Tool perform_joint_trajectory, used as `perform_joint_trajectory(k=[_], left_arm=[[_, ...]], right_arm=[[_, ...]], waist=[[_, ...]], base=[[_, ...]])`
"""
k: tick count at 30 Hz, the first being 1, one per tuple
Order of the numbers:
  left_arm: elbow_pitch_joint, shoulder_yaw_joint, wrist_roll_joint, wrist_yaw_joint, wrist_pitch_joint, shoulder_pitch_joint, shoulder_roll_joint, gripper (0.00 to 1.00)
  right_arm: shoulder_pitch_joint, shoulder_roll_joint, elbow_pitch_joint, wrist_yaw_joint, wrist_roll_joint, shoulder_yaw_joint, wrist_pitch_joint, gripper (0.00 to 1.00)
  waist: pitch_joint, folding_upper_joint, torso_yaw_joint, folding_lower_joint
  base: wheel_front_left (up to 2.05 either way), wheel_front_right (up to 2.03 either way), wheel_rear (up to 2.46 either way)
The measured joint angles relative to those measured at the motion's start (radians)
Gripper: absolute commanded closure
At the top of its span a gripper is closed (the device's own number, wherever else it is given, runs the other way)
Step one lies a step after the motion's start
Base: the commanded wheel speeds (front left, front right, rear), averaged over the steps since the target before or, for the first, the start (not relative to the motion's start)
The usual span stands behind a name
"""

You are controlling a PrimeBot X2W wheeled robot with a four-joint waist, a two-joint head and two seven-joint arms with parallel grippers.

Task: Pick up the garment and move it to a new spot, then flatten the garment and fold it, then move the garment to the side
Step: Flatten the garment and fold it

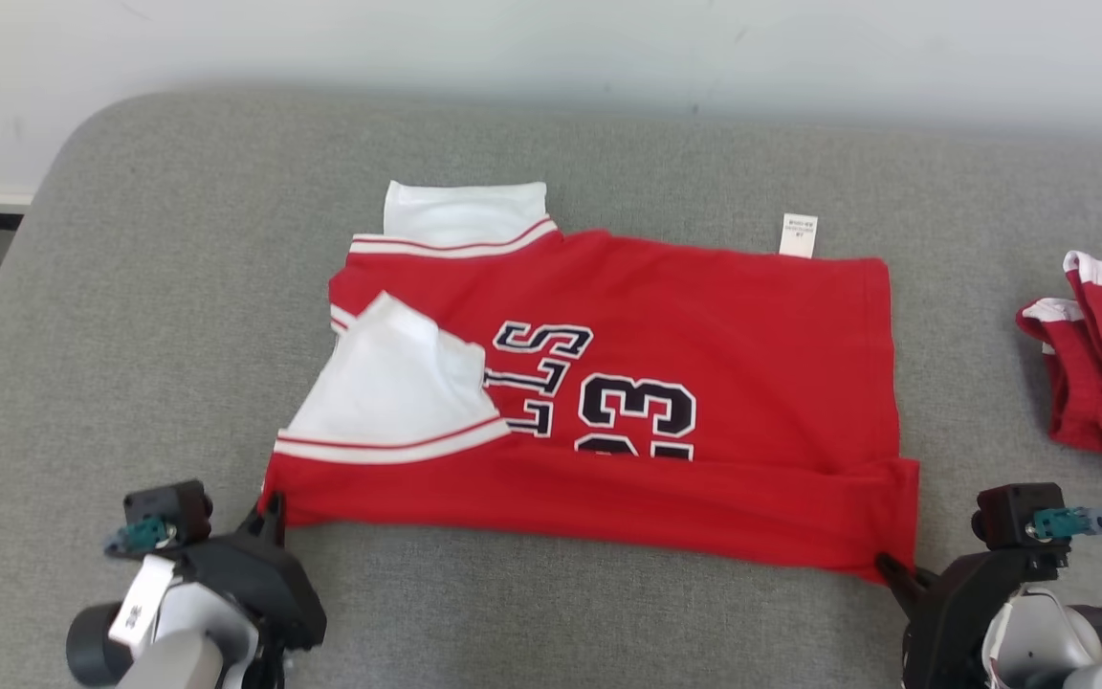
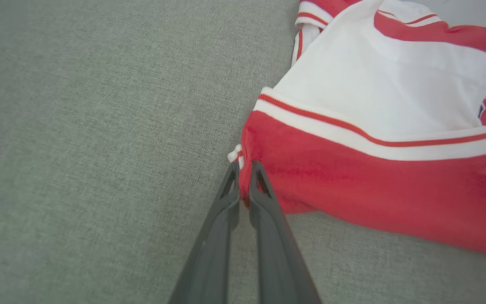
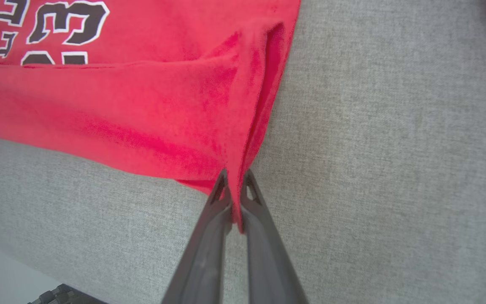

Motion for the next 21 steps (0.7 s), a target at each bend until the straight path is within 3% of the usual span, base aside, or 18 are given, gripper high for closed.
perform_joint_trajectory(k=[11, 21], left_arm=[[-0.274, -0.001, -0.015, 0.092, 0.091, 0.194, 0.071, 1.00], [-0.394, -0.007, -0.023, 0.153, 0.146, 0.297, 0.108, 1.00]], right_arm=[[0.122, 0.001, -0.124, 0.000, 0.005, -0.051, 0.123, 1.00], [0.156, 0.001, -0.142, 0.000, 0.020, -0.046, 0.158, 1.00]], waist=[[-0.047, 0.0000, 0.013, -0.0001], [-0.053, 0.0000, 0.002, -0.0001]], base=[[0.00, 0.00, 0.00], [0.00, 0.00, 0.00]])
